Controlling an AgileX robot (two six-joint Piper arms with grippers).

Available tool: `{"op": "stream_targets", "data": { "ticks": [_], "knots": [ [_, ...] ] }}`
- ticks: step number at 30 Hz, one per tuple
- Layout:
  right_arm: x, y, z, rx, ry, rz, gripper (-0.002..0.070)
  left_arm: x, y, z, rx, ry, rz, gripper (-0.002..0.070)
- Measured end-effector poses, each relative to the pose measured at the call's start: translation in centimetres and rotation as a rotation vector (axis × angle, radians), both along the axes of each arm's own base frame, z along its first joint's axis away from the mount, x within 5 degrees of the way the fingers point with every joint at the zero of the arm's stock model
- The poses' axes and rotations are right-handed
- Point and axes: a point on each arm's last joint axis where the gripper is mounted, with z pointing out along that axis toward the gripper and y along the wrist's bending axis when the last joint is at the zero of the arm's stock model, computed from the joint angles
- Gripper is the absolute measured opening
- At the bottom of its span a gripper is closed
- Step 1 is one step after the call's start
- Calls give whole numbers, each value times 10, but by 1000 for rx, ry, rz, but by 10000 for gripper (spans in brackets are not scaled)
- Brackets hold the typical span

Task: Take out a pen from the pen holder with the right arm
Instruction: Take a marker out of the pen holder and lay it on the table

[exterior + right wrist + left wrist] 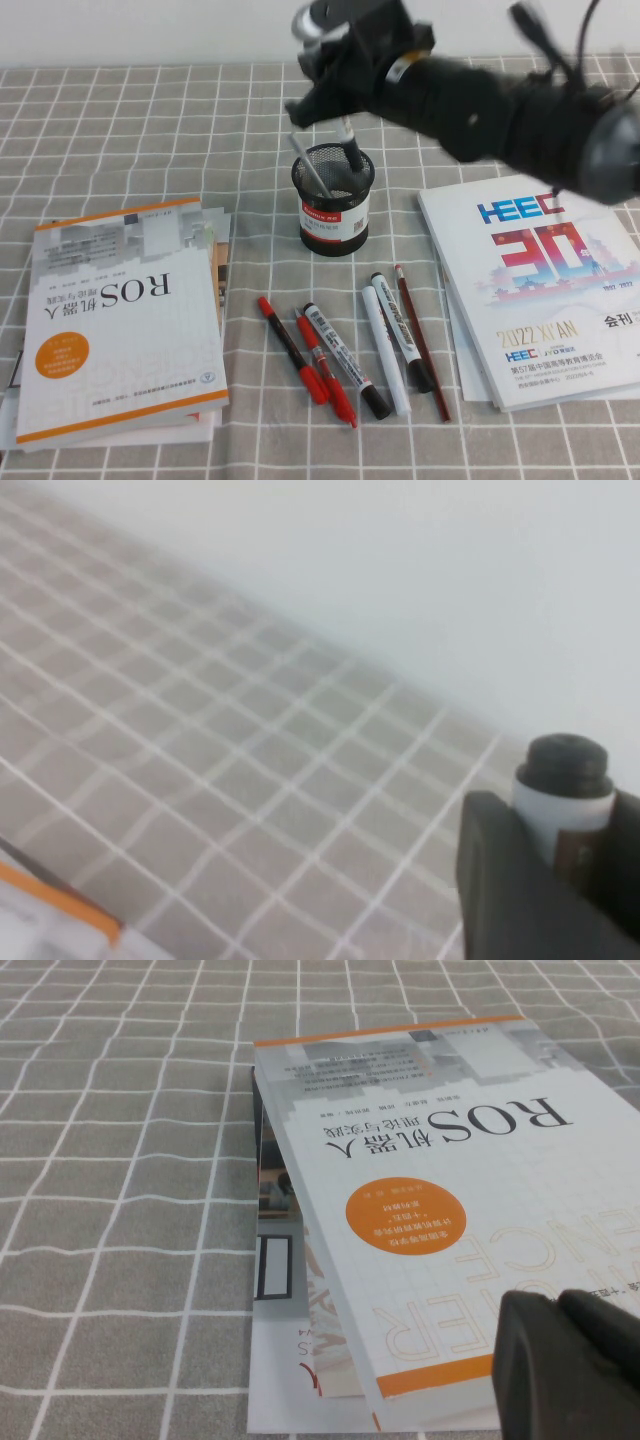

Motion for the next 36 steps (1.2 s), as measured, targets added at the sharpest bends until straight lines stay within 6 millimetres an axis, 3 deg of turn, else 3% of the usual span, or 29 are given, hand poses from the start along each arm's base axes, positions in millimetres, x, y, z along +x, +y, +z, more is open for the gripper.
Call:
{"op": "stream_targets", "data": {
  "ticks": [9,14,17,27,36],
  "knots": [
    [-48,-25,74,52,52,55,120,0,0,0,0,0,0,-3],
    [-74,-33,85,24,193,78,120,0,0,0,0,0,0,-3],
    [-83,-38,74,-9,311,74,120,0,0,0,0,0,0,-3],
    [-109,-52,5,-50,598,21,120,0,0,0,0,0,0,-3],
    [-106,-47,-26,-61,734,-16,120,0,0,0,0,0,0,-3]
  ]
}}
